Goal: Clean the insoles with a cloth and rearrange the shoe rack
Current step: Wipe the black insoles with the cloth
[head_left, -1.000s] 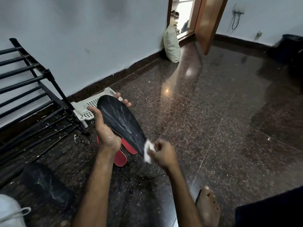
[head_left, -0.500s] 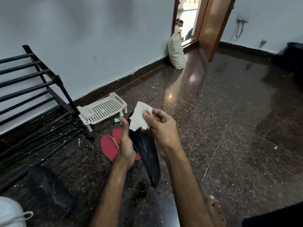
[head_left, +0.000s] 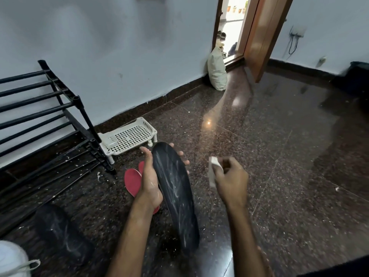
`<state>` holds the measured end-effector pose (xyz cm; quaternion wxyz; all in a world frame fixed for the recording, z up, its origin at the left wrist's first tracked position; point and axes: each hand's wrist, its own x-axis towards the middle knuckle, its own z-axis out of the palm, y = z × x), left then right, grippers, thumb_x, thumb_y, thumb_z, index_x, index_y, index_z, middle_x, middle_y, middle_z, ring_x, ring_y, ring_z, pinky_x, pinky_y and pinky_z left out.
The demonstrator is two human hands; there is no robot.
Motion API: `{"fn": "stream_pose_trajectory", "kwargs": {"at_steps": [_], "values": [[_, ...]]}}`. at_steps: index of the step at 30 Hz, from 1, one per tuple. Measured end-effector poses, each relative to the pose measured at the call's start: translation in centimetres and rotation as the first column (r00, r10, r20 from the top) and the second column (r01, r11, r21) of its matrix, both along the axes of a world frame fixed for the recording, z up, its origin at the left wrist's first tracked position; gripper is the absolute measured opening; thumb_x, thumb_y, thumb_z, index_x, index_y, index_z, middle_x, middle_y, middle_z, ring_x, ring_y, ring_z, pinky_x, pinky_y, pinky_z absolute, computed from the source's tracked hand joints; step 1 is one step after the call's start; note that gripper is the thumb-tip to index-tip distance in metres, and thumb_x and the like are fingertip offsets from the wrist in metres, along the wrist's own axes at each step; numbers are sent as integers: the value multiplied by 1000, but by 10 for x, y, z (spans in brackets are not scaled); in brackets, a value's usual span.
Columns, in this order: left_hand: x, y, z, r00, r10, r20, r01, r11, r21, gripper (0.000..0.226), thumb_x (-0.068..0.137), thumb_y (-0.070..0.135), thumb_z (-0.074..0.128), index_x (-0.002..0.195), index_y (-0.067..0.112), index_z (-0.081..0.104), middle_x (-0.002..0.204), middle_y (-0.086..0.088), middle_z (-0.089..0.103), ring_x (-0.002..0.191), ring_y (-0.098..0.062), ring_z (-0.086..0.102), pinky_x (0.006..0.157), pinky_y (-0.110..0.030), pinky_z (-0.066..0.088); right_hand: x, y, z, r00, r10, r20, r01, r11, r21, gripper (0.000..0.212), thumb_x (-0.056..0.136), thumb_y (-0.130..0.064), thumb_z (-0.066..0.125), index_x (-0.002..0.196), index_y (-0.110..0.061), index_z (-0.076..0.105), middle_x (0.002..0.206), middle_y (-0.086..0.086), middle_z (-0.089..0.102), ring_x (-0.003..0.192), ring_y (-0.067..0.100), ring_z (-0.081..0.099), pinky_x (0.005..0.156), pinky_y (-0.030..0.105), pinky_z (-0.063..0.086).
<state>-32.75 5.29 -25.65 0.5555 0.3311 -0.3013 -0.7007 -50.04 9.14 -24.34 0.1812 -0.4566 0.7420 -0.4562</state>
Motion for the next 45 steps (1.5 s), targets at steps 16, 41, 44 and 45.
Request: {"fn": "stream_pose_trajectory", "kwargs": {"at_steps": [16,41,44,45], "values": [[-3,3,3,990,-142,-20,143,987,69,98,76,88,18,140,23,53,138,-21,56,130,-32,52,114,-47,32,75,-12,26,815,568,-114,-579,794,-185,6,84,-11,66,85,-12,72,86,-4,68,82,7,63,76,22,50],[13,2,6,978,-186,-95,194,977,87,105,78,85,8,139,13,53,138,-19,56,130,-32,52,113,-49,34,72,-13,34,784,550,-288,-552,830,81,10,82,-19,67,83,-13,74,83,-6,67,77,13,64,73,27,50],[7,3,2,984,-170,-46,174,980,100,101,74,88,18,118,13,69,130,-24,58,122,-38,55,107,-49,39,75,-15,37,879,234,-415,-291,954,-78,12,86,-17,62,82,-9,70,85,-2,62,72,14,57,69,27,45],[4,3,1,988,-153,-19,154,981,119,98,73,89,21,110,14,73,123,-24,60,117,-37,57,100,-46,43,80,-16,39,895,203,-398,-283,947,-151,10,86,-15,62,86,-10,71,87,-3,62,73,11,57,70,22,44]]}}
